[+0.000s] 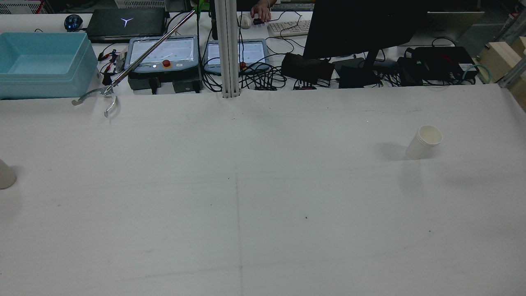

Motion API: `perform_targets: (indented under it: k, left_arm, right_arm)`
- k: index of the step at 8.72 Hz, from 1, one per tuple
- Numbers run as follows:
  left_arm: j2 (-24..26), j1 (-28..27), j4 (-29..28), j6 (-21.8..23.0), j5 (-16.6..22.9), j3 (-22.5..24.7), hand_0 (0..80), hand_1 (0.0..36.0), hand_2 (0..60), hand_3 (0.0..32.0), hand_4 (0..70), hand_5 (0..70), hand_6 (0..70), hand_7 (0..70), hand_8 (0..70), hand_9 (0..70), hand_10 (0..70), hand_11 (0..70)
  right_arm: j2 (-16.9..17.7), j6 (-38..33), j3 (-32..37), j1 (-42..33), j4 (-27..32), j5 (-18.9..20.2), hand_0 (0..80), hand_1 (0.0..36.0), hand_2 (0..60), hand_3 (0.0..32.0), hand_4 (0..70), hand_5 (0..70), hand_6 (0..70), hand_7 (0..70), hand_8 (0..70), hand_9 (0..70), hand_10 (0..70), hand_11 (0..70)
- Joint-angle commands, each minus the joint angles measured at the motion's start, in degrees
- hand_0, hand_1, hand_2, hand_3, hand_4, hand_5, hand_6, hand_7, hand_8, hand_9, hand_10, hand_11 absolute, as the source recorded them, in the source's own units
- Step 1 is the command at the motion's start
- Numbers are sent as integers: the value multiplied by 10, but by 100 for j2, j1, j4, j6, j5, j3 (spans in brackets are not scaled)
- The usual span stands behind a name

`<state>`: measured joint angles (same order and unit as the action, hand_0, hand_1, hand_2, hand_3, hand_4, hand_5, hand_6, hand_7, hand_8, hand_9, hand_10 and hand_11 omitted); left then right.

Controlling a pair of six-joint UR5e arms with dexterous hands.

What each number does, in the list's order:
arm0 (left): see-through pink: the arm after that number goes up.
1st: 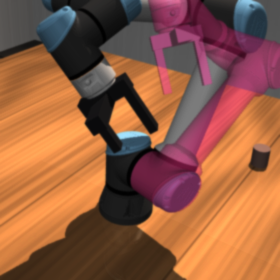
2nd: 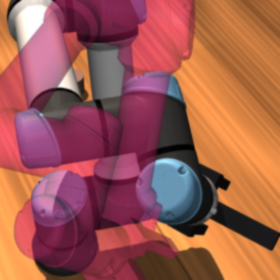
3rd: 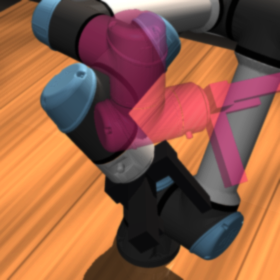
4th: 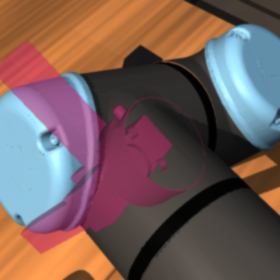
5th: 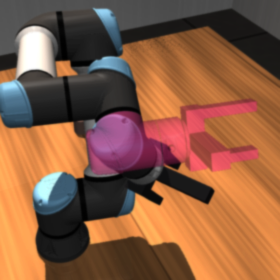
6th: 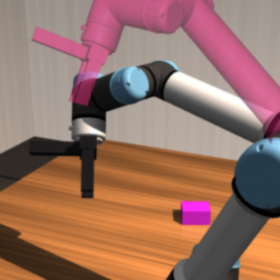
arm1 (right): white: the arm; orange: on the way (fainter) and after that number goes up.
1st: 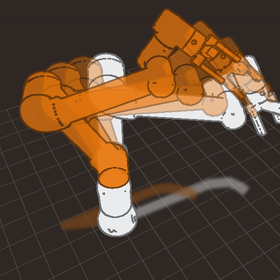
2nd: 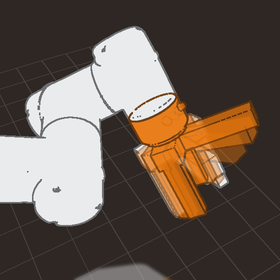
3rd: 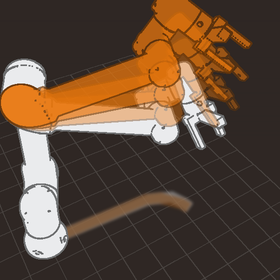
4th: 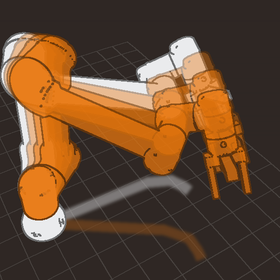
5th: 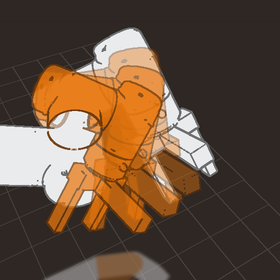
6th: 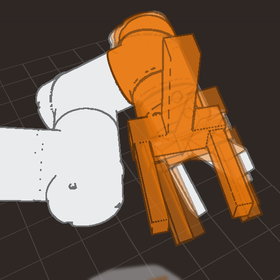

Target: Pour water

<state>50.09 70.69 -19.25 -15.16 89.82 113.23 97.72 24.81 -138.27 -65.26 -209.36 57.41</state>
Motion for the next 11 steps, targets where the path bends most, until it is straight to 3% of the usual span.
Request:
perform_targets:
  k: [1, 3, 5, 6, 7, 8, 10, 11]
  left_arm:
    - [45, 50, 0, 4, 0, 14, 569, 115, 0, 0, 158, 0, 20, 50, 0, 0, 28, 62]
    - [115, 216, 0, 13, -17, -134, 566, 113, 0, 0, 161, 0, 23, 52, 0, 0, 29, 63]
    - [998, 322, 53, -353, -192, -397, 566, 116, 0, 0, 163, 0, 23, 52, 0, 0, 30, 65]
    - [1290, 314, -130, -608, -550, -607, 563, 117, 0, 0, 166, 0, 22, 53, 0, 0, 30, 65]
    - [1745, 296, -10, -689, -849, -757, 565, 116, 0, 0, 166, 0, 19, 50, 0, 0, 30, 65]
    - [2228, 279, 79, -916, -861, -1063, 561, 114, 0, 0, 166, 0, 16, 45, 0, 0, 30, 65]
    - [2356, 278, -25, -1207, -887, -1233, 563, 113, 0, 0, 173, 0, 14, 41, 0, 0, 31, 66]
    - [2652, 278, -217, -1391, -887, -1651, 562, 115, 0, 0, 172, 0, 11, 38, 0, 0, 30, 64]
  right_arm:
    - [-95, -2, 1, -31, -9, 7, 484, 163, 84, 0, 19, 0, 0, 8, 0, 19, 0, 1]
    - [-113, 50, 89, -127, 0, 16, 484, 166, 90, 0, 22, 0, 0, 14, 0, 19, 0, 0]
    - [-113, 51, 430, -382, 17, 33, 481, 163, 96, 0, 23, 0, 0, 11, 0, 20, 0, 0]
    - [-148, 51, 719, -365, 44, 25, 477, 160, 103, 0, 22, 0, 0, 10, 0, 23, 0, 4]
    - [-479, 59, 1070, -365, 53, 33, 474, 155, 102, 0, 19, 0, 0, 4, 1, 24, 0, 8]
    - [-656, 77, 1317, -348, 61, 86, 473, 154, 102, 0, 18, 0, 0, 0, 1, 25, 0, 11]
    - [-938, 77, 1905, -304, 192, 113, 470, 151, 102, 0, 14, 0, 0, 0, 1, 25, 0, 10]
    - [-1052, 86, 2152, -260, 350, 130, 469, 149, 100, 0, 9, 0, 0, 0, 0, 23, 0, 9]
